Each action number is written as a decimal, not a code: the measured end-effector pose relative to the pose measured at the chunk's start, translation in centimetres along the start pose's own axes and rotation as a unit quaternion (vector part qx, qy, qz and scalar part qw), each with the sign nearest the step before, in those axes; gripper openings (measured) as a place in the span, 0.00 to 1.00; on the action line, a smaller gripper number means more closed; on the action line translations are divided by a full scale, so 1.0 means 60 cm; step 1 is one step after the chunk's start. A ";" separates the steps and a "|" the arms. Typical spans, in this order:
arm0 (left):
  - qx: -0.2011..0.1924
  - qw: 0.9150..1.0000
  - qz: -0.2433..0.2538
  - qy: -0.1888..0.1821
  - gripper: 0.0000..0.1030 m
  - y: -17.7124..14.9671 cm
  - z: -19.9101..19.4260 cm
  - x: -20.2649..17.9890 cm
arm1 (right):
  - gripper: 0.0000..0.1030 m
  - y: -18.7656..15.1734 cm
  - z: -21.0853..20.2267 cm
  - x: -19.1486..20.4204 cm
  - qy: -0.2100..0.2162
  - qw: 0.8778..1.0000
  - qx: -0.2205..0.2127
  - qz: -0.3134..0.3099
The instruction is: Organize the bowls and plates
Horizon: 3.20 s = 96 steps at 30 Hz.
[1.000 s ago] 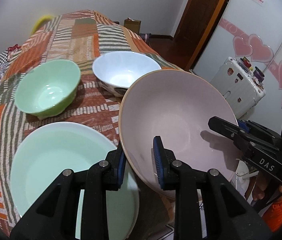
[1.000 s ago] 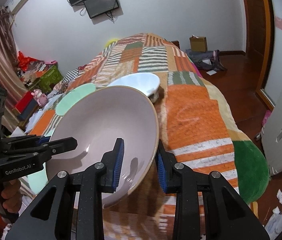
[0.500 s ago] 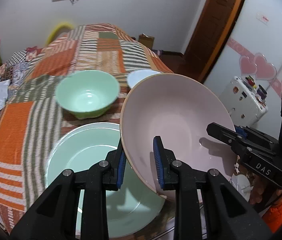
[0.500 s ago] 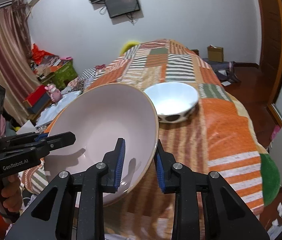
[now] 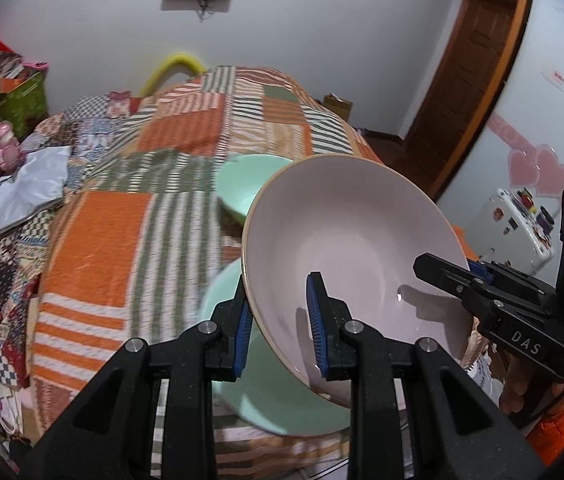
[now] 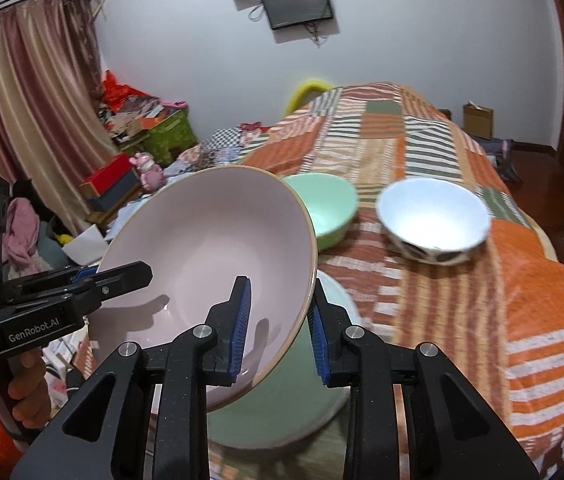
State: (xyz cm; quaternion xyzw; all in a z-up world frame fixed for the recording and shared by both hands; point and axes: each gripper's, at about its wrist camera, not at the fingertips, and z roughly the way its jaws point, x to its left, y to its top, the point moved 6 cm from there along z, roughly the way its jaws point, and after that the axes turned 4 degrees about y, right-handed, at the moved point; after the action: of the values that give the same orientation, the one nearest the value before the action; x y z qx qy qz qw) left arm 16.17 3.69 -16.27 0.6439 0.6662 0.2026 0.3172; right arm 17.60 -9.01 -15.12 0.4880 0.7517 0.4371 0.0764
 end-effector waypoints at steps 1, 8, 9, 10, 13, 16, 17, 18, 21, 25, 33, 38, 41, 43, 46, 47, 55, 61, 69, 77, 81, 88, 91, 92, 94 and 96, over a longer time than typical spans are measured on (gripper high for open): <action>-0.001 1.000 -0.004 0.005 0.25 -0.002 -0.005 0.011 | 0.25 0.002 0.005 0.010 0.004 1.000 0.000 -0.004; -0.012 0.999 -0.029 0.039 0.25 -0.011 -0.042 0.085 | 0.25 0.005 0.038 0.071 0.036 0.999 0.008 -0.027; -0.014 0.998 -0.033 0.045 0.25 -0.013 -0.048 0.098 | 0.25 0.004 0.046 0.083 0.042 0.999 0.011 -0.031; -0.015 0.998 -0.037 0.049 0.25 -0.015 -0.053 0.108 | 0.25 0.004 0.051 0.089 0.046 0.998 0.013 -0.034; -0.018 0.997 -0.049 0.063 0.25 -0.021 -0.065 0.140 | 0.25 -0.001 0.069 0.112 0.059 0.997 0.022 -0.040; -0.018 0.995 -0.060 0.075 0.25 -0.029 -0.074 0.168 | 0.25 -0.005 0.086 0.135 0.070 0.996 0.032 -0.046; -0.017 0.995 -0.065 0.079 0.25 -0.033 -0.076 0.178 | 0.25 -0.006 0.091 0.141 0.073 0.996 0.035 -0.047; -0.016 0.994 -0.067 0.081 0.25 -0.036 -0.078 0.185 | 0.25 -0.008 0.098 0.148 0.077 0.995 0.038 -0.049; -0.011 0.993 -0.076 0.089 0.25 -0.044 -0.078 0.209 | 0.25 -0.010 0.113 0.160 0.083 0.994 0.048 -0.053; -0.002 0.991 -0.088 0.096 0.25 -0.059 -0.074 0.235 | 0.25 -0.017 0.132 0.174 0.089 0.992 0.062 -0.058; 0.022 0.989 -0.109 0.099 0.25 -0.085 -0.048 0.276 | 0.25 -0.035 0.175 0.187 0.090 0.989 0.095 -0.065; 0.040 0.986 -0.124 0.100 0.25 -0.100 -0.025 0.301 | 0.25 -0.049 0.208 0.193 0.087 0.986 0.121 -0.068; 0.053 0.985 -0.134 0.100 0.25 -0.110 -0.010 0.315 | 0.25 -0.060 0.224 0.194 0.085 0.985 0.136 -0.070; 0.062 0.983 -0.139 0.098 0.25 -0.117 0.000 0.322 | 0.25 -0.069 0.235 0.191 0.082 0.983 0.148 -0.067; 0.078 0.982 -0.146 0.093 0.25 -0.129 0.015 0.330 | 0.25 -0.077 0.241 0.186 0.082 0.982 0.156 -0.063; 0.080 0.982 -0.146 0.093 0.25 -0.132 0.020 0.330 | 0.25 -0.078 0.241 0.187 0.082 0.982 0.155 -0.065; 0.085 0.981 -0.145 0.095 0.25 -0.132 0.027 0.332 | 0.25 -0.072 0.235 0.185 0.083 0.983 0.152 -0.067; 0.069 0.982 -0.138 0.111 0.25 -0.120 0.009 0.331 | 0.25 -0.055 0.214 0.175 0.076 0.986 0.131 -0.065; 0.039 0.983 -0.115 0.139 0.25 -0.089 -0.036 0.320 | 0.25 -0.021 0.168 0.140 0.068 0.992 0.095 -0.052; 0.006 0.987 -0.085 0.138 0.28 -0.037 -0.061 0.271 | 0.25 0.019 0.117 0.086 0.044 0.997 0.050 -0.041; -0.005 0.989 -0.066 0.131 0.37 -0.009 -0.057 0.234 | 0.25 0.033 0.099 0.055 0.028 0.999 0.031 -0.030; -0.016 0.993 -0.046 0.110 0.60 0.039 -0.024 0.175 | 0.34 0.047 0.086 -0.021 -0.004 1.000 0.017 -0.003; -0.009 0.994 -0.035 0.106 0.63 0.056 -0.001 0.156 | 0.35 0.050 0.093 -0.053 -0.013 1.000 0.022 0.011; -0.007 0.994 -0.033 0.106 0.64 0.061 0.005 0.151 | 0.35 0.049 0.092 -0.060 -0.015 1.000 0.022 0.013; -0.001 0.994 -0.027 0.105 0.65 0.072 0.023 0.142 | 0.35 0.050 0.103 -0.074 -0.021 0.999 0.027 0.017; 0.004 0.994 -0.021 0.104 0.66 0.083 0.040 0.136 | 0.34 0.051 0.113 -0.085 -0.027 0.999 0.032 0.018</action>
State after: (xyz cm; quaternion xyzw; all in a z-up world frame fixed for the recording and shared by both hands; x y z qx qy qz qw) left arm 21.71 11.86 -15.92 0.6068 0.7097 0.2588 0.2475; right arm 25.91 -8.72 -18.59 0.5153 0.7539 0.4009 0.0725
